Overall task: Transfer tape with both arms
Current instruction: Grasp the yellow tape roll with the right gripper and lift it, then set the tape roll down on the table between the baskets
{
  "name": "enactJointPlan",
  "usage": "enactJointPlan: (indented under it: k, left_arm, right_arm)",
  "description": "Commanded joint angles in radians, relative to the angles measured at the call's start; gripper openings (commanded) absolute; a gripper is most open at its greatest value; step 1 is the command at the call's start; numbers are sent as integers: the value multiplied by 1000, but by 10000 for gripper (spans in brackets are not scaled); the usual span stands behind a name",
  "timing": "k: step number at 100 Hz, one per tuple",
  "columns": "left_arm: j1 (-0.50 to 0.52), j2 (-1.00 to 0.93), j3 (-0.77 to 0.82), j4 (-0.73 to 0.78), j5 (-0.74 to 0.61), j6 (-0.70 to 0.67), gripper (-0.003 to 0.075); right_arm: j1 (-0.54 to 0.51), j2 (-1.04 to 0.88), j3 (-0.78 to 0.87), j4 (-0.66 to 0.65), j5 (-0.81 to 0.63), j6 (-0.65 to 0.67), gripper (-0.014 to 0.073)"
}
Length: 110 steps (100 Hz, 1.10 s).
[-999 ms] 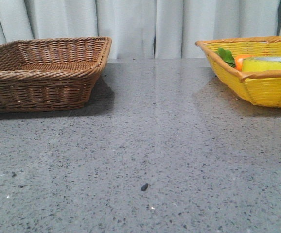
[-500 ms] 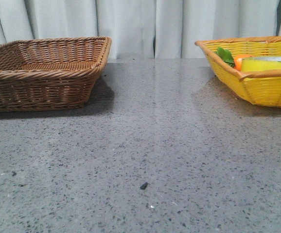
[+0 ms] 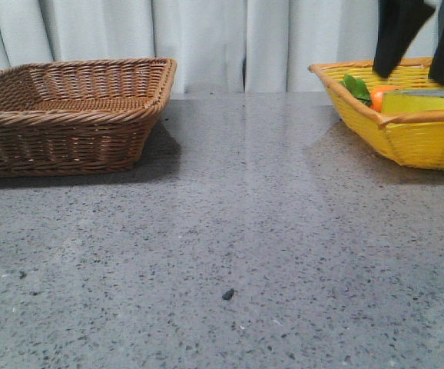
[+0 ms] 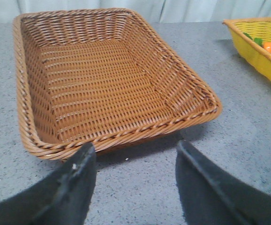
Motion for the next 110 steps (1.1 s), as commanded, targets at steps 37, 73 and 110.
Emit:
enactJointPlan:
  k: [37,73,110]
  left_arm:
    - [-14,9,-33,-23,-74,3,346]
    - [-14,9,-24,-23,-112,3,345]
    - [-14,9,-22,-23,-122,4,345]
  right_arm:
    - [1,28,-76,-47,-114,8,-45]
    - [163,-21,-480,4,-154,30,-46]
    - [361,216,-508,-59,-153,30,-46]
